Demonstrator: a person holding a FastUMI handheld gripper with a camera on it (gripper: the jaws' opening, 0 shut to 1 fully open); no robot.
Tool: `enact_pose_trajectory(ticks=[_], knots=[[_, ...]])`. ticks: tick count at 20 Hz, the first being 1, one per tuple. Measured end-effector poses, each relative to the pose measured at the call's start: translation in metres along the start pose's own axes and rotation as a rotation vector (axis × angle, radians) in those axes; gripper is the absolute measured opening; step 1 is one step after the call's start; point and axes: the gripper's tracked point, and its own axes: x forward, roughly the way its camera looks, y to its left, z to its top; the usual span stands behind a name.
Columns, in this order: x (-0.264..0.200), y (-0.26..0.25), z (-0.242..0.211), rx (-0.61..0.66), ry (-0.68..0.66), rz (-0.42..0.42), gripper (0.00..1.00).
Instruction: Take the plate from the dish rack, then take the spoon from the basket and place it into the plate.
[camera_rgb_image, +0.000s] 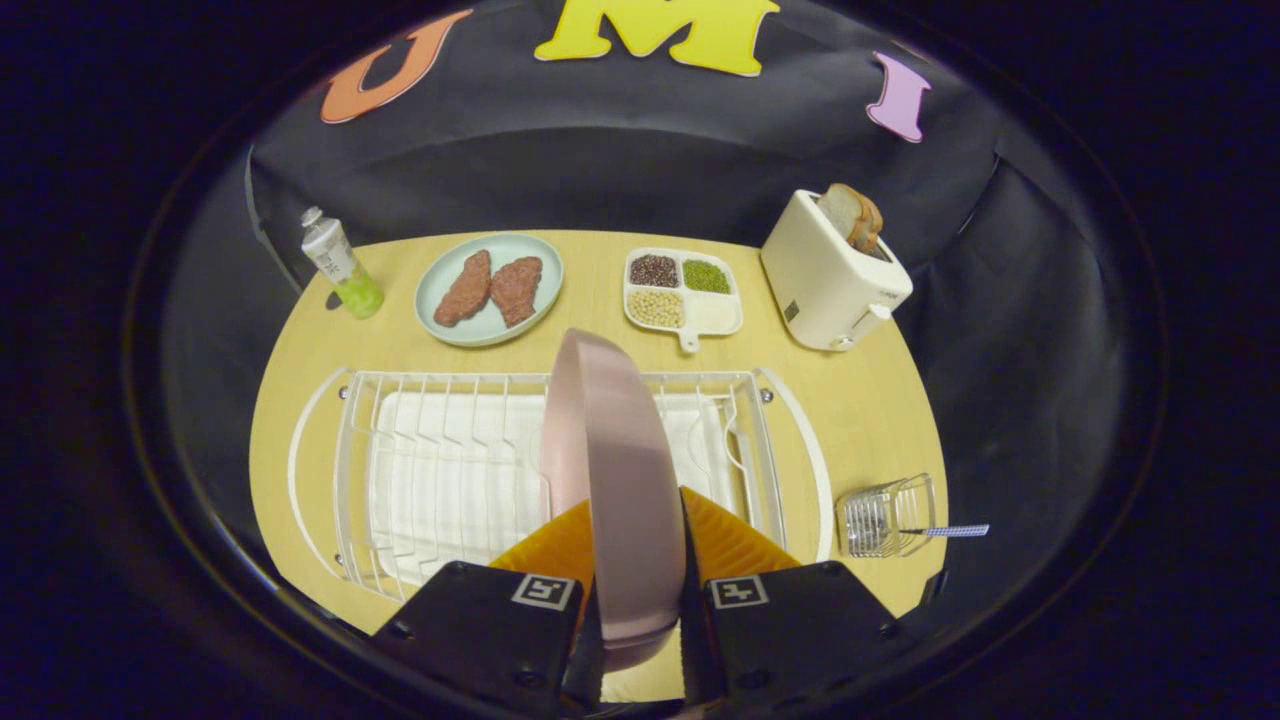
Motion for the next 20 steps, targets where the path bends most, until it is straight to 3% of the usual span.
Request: enact_pose_trajectory(ticks=[5,7,13,20], knots=[[-0.024,-0.006,0.014,-0.093,-0.055,-0.104,0.35],[-0.036,-0.005,0.015,-0.102,-0.082,-0.092,0.35],[-0.072,-0.019,-0.008,-0.048,-0.154,0.064,0.35],[-0.097,-0.046,-0.072,0.066,-0.214,0.296,0.35]])
